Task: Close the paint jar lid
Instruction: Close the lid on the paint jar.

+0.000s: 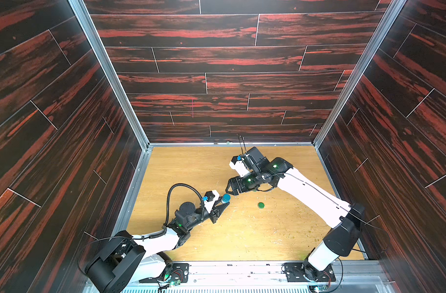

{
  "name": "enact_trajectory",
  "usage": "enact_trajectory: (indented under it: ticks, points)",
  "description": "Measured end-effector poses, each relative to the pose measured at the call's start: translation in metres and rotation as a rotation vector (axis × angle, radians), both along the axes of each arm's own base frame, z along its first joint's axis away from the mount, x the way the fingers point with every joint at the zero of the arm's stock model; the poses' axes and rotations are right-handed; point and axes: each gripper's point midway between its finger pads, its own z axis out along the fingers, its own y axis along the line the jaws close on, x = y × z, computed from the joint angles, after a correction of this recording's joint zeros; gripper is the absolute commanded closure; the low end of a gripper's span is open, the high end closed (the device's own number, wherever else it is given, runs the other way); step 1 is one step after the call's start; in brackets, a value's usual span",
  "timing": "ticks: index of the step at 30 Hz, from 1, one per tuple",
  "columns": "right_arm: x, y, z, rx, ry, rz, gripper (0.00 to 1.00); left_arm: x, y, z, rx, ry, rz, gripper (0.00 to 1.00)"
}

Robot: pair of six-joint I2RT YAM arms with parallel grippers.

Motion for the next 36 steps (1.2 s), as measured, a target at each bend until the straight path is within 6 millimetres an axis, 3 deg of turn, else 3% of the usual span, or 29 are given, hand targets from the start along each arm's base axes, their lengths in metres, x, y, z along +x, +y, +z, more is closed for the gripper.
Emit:
enact_trajectory:
  ticks: [3, 7, 11, 17, 22, 29, 36]
  points:
    - [0.001, 0.004, -0.02, -0.026, 0.037, -0.001, 0.2, 0.0, 0.0, 0.0, 0.0, 0.002, 0.001, 0.73]
    - [-0.002, 0.011, -0.039, -0.037, 0.068, 0.013, 0.2, -0.001, 0.001, -0.019, 0.04, 0.066, 0.003, 0.73]
    - [-0.004, 0.015, -0.042, -0.028, 0.074, 0.023, 0.2, -0.001, 0.001, -0.023, 0.05, 0.08, 0.002, 0.73]
    - [-0.008, 0.019, -0.041, -0.016, 0.083, 0.04, 0.2, -0.001, 0.0, -0.013, 0.027, 0.048, 0.0, 0.73]
    - [-0.008, 0.016, -0.026, 0.016, 0.068, 0.037, 0.19, 0.0, 0.0, -0.003, 0.002, 0.015, 0.0, 0.73]
    - [-0.007, 0.004, 0.02, 0.076, -0.024, 0.019, 0.2, 0.0, 0.0, 0.011, -0.045, -0.023, 0.001, 0.73]
    - [-0.006, -0.002, 0.035, 0.078, -0.1, 0.035, 0.19, 0.0, 0.0, 0.025, -0.09, -0.057, -0.002, 0.73]
